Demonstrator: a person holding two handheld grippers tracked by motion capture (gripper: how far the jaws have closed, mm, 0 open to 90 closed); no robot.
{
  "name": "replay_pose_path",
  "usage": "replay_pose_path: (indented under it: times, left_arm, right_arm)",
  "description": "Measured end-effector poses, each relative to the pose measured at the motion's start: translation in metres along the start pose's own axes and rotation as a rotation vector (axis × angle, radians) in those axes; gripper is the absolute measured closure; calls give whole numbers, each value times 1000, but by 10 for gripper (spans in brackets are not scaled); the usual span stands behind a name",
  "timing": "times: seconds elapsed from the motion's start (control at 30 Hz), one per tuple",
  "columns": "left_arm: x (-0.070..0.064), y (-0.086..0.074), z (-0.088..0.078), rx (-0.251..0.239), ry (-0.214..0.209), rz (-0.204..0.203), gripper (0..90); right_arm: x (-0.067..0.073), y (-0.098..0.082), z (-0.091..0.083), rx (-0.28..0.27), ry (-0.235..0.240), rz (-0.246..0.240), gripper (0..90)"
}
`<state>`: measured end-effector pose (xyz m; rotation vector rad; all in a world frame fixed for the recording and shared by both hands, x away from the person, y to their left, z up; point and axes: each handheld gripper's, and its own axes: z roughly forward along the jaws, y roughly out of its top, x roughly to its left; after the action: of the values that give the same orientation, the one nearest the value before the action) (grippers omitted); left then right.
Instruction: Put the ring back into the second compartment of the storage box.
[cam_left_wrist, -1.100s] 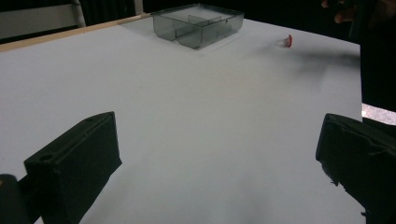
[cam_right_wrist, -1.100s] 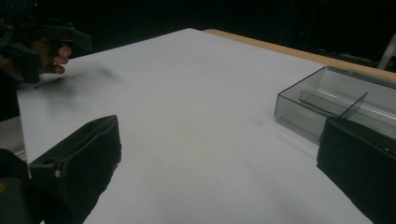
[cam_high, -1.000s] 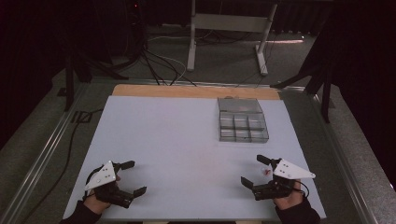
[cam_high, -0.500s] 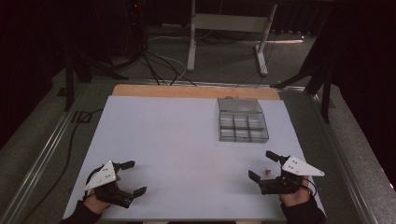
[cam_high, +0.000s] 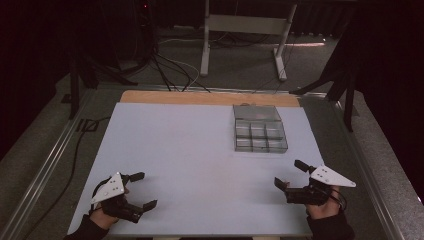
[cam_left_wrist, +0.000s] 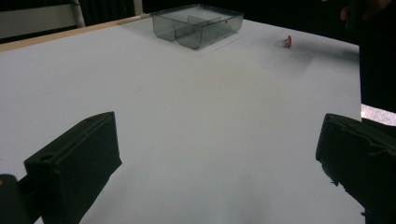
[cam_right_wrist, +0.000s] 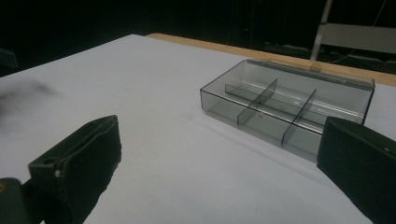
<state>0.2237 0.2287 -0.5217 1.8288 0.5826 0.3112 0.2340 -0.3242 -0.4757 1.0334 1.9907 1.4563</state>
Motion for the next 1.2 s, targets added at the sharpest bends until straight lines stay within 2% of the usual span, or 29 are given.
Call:
replay_pose_path:
  times: [0.23,0.6,1.0,1.07,1.1,1.2]
  left_arm:
    - [0,0,0,-5,-3,-3,1]
    - [1,0,0,-8,-9,-8,1]
    - [1,0,0,-6,-8,-10,1]
    - [1,0,0,-2,-8,-10,1]
    - [1,0,0,-3,-9,-10,1]
    - [1,0,1,-1,-10,-8,1]
  right_arm:
    - [-6,-2,-4,15,-23,15,0]
    - [-15,-5,-8,44,-91,4,0]
    - [-25,-14,-11,106,-102,34,0]
    - [-25,-15,-11,117,-119,24,0]
    - [-26,-16,-11,121,-100,29,0]
    - [-27,-20,-8,148,-98,33,0]
